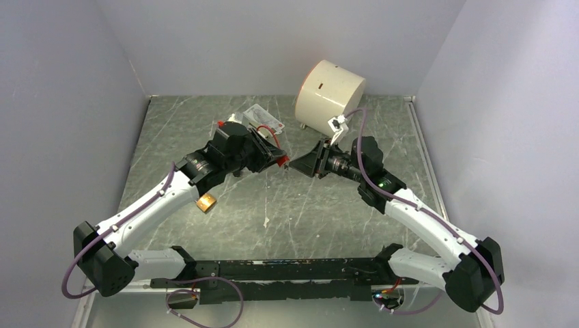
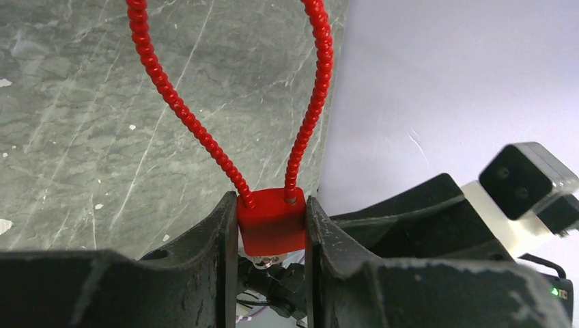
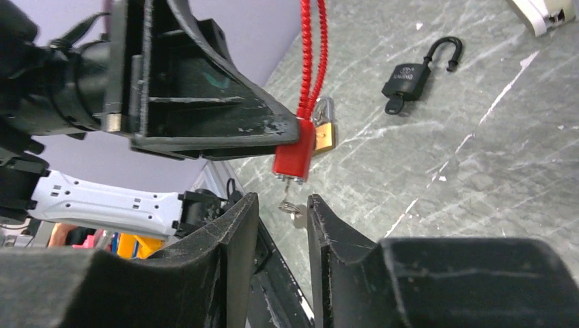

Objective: Unlock with the key

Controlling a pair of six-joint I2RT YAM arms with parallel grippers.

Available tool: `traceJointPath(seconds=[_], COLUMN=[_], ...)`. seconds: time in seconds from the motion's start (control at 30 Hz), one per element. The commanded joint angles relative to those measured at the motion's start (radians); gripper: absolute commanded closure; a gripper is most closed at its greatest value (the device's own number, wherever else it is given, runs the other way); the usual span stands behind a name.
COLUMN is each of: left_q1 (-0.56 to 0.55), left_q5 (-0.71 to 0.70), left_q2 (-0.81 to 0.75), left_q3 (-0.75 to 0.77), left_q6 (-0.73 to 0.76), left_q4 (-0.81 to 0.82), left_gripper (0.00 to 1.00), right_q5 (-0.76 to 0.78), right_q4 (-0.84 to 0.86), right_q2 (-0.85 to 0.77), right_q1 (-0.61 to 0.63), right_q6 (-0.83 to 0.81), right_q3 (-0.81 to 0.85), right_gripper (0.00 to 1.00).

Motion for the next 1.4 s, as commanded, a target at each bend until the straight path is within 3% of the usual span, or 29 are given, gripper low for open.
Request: traceJointPath(seconds=[0.0,0.2,0.37,0.47,0.93,1.1,1.37], left_q1=[0.003,0.003,0.002,0.002,0.003,0.002,0.003], left_q5=[0.006,0.022,0.036,0.040,-0.009,-0.009,0.025], left_q2=[-0.025,-0.014,-0.001,0.000,-0.003,0.001,-0.001], left_q3=[0.036,0.031,0.034,0.037,0.037,0.023,0.021], left_q6=[0.017,-0.001,-0.006,-0.009,0.039,0.030,-0.012], left_q4=[0.025,0.043,0.052,0.054,0.066,0.091,0.081], left_gripper=[0.98,0.98,0.98,0.97,0.97,0.97,0.97], right_q5=[-0.033,-0.058,-0.058,-0.055,-0.046,-0.045,0.009], right_q4=[0.020,0.019,0.013,-0.003,-0.070,-0.071,-0.067], right_q2=[0.030,0.057,0.068,0.078,0.100,0.135,0.181], right_q1=[0.001,0.003,0.004,0.004,0.008,0.010,0.008], right_q6=[-0.017,-0.010,-0.007,-0.006,-0.005,-0.008,0.009], right_q3=[0.045,0.063,0.068,0.074,0.084,0.100,0.139], right_gripper=[0.66,0.66,0.80,0.83,0.81,0.99,1.00])
